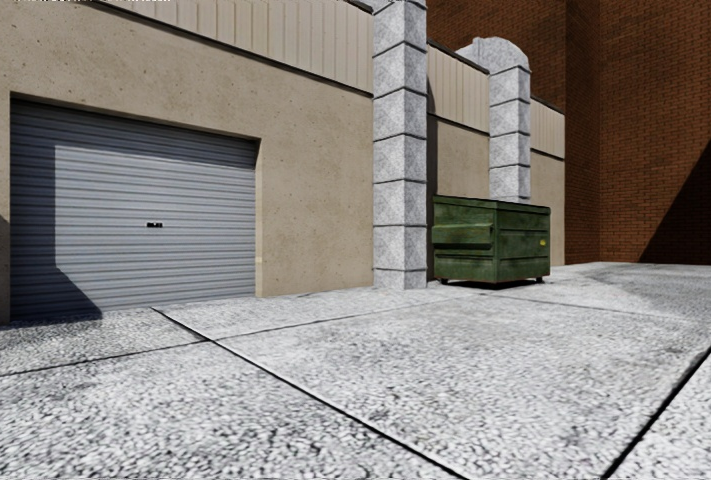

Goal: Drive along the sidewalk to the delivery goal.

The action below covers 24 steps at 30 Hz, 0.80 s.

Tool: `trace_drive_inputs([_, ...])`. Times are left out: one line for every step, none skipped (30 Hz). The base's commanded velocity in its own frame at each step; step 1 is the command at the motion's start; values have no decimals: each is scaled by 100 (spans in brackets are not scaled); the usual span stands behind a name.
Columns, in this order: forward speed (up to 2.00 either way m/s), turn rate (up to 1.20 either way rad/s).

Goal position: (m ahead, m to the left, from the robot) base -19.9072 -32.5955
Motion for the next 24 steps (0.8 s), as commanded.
trace_drive_inputs([47,39])
trace_drive_inputs([47,39])
trace_drive_inputs([47,39])
trace_drive_inputs([47,39])
trace_drive_inputs([47,39])
trace_drive_inputs([47,39])
trace_drive_inputs([47,39])
trace_drive_inputs([47,39])
trace_drive_inputs([47,39])
trace_drive_inputs([47,39])
trace_drive_inputs([47,39])
trace_drive_inputs([47,39])
trace_drive_inputs([47,39])
trace_drive_inputs([47,40])
trace_drive_inputs([47,40])
trace_drive_inputs([47,42])
trace_drive_inputs([47,44])
trace_drive_inputs([47,44])
trace_drive_inputs([47,47])
trace_drive_inputs([47,48])
trace_drive_inputs([47,51])
trace_drive_inputs([47,52])
trace_drive_inputs([47,52])
trace_drive_inputs([46,53])
